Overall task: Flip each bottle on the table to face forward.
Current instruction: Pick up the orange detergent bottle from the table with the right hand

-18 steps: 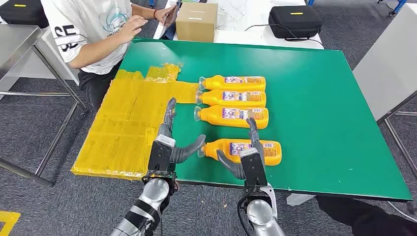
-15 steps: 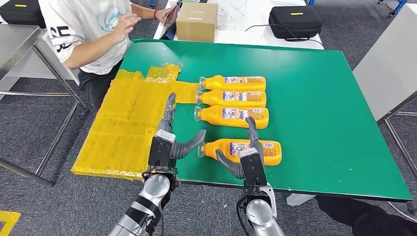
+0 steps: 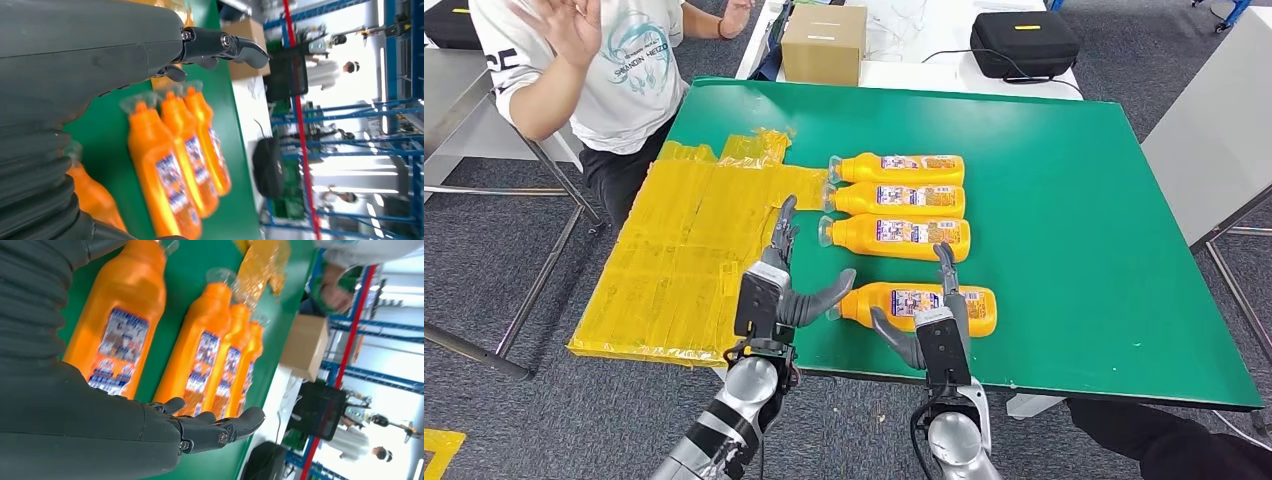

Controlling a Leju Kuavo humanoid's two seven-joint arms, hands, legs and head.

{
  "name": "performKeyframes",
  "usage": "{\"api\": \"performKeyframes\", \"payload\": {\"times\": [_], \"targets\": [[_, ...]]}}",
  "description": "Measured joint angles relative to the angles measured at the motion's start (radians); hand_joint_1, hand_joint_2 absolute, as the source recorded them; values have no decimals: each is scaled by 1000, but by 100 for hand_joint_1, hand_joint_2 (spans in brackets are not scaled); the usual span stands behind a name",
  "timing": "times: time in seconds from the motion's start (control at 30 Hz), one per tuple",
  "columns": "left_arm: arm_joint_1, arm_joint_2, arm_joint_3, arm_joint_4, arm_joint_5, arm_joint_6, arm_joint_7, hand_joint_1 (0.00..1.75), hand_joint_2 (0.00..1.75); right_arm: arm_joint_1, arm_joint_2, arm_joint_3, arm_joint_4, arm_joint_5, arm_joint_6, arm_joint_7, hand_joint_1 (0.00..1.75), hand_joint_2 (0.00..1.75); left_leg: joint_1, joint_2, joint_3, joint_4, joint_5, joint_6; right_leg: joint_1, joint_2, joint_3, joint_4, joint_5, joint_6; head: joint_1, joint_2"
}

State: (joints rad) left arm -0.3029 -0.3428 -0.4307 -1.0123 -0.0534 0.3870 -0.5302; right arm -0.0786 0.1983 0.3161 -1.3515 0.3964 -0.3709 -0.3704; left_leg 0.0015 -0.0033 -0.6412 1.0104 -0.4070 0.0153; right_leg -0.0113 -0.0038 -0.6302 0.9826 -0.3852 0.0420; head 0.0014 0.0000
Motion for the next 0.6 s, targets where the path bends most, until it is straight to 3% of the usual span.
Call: {"api": "performKeyframes", "payload": {"times": [0.27,0.6], "targets": [[65,25,-7,4,-71,60,-10,0,175,20,-23,-17,-6,63,-30,37,0,175,0,0,0,0,0,0,0,0,0,0,0,0,0,0],[88,43,105,15,-63,13,-60,0,175,-28,-73,-18,53,249,-49,144,0,175,0,0,0,0,0,0,0,0,0,0,0,0,0,0]]}}
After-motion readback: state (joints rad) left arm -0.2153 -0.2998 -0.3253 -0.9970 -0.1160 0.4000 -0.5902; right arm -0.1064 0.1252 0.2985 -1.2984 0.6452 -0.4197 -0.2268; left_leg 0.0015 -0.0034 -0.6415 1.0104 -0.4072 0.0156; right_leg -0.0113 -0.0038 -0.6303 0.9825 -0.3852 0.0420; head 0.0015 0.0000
